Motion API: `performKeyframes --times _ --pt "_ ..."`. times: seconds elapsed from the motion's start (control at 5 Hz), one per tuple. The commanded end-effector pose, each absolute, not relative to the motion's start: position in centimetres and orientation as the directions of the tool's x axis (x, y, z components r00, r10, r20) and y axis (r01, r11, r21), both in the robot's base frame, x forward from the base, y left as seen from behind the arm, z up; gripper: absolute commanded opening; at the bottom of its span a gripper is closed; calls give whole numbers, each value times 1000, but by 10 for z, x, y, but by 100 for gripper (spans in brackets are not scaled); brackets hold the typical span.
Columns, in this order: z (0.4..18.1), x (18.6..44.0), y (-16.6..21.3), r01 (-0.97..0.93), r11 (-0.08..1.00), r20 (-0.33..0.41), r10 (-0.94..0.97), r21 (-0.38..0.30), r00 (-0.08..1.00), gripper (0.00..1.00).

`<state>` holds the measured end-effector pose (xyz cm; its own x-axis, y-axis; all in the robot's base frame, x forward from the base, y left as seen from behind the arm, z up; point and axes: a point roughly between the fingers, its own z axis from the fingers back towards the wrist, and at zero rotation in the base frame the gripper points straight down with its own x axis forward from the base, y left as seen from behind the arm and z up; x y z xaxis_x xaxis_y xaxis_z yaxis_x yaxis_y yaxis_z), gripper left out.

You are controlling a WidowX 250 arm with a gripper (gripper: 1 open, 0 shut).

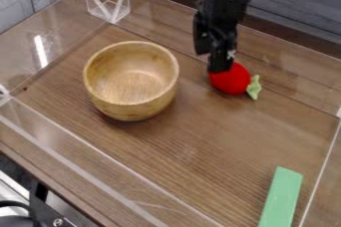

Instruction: Move the red object to the left side of the table

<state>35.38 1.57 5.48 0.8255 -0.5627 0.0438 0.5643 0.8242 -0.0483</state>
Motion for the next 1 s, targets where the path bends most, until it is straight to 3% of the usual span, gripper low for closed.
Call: performKeyframes --times 0.0,0.4,0.6,0.8 --pt "67 373 29 491 871 91 -489 -5 868 0" --pt "128 361 58 399 915 168 -404 61 899 0" --pt "128 358 45 471 881 172 -472 51 865 100" --pt "115 354 38 480 877 170 -478 30 862 100"
